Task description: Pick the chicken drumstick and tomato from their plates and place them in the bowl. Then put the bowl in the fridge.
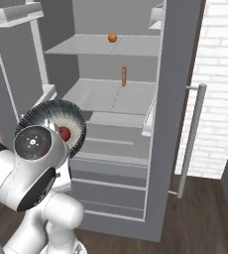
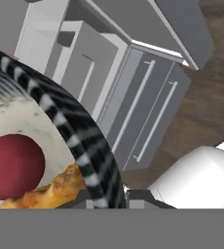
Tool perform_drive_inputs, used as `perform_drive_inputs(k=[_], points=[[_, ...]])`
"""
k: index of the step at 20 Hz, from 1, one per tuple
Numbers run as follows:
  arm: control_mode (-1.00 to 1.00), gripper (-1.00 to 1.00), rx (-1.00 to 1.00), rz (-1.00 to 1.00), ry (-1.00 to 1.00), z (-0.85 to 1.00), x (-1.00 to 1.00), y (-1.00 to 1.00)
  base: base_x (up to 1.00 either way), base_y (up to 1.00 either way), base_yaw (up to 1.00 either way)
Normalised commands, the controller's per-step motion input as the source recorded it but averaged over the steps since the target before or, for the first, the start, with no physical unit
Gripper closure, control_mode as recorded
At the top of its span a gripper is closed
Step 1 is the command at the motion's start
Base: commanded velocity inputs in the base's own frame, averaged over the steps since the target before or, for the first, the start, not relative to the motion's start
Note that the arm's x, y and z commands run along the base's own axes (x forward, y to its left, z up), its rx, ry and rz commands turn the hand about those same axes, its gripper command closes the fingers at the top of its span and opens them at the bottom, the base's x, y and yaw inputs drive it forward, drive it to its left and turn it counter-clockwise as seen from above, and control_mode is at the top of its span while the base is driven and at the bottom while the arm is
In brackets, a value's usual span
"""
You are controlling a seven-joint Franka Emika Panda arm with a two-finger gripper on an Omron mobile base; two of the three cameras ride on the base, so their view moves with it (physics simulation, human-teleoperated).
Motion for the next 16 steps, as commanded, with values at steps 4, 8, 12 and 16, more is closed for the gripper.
perform_drive_inputs(k=[4, 8, 12, 16], points=[[1.0, 1.0, 0.0, 0.0, 0.0, 0.0, 0.0, 0.0, 0.38, -0.2, -0.08], [1.0, 1.0, 0.0, 0.0, 0.0, 0.0, 0.0, 0.0, 0.79, 0.0, -0.06], [1.0, 1.0, 0.0, 0.0, 0.0, 0.0, 0.0, 0.0, 0.95, 0.0, -0.09], [1.0, 1.0, 0.0, 0.0, 0.0, 0.0, 0.0, 0.0, 0.62, 0.0, 0.0]])
